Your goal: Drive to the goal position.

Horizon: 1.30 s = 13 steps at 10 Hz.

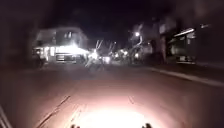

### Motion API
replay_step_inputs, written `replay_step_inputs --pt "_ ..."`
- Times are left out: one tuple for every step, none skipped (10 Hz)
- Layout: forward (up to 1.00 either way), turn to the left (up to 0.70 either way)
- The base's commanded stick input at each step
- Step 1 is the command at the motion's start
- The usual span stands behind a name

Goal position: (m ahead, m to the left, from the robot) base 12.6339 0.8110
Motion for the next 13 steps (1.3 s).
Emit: replay_step_inputs --pt "0.85 0.0" --pt "0.85 0.0" --pt "0.85 0.0" --pt "0.85 0.0" --pt "0.85 0.0" --pt "0.85 0.0" --pt "0.85 0.0" --pt "0.85 0.0" --pt "0.85 0.0" --pt "0.85 0.0" --pt "0.85 -0.02" --pt "0.85 -0.12" --pt "0.85 -0.26"
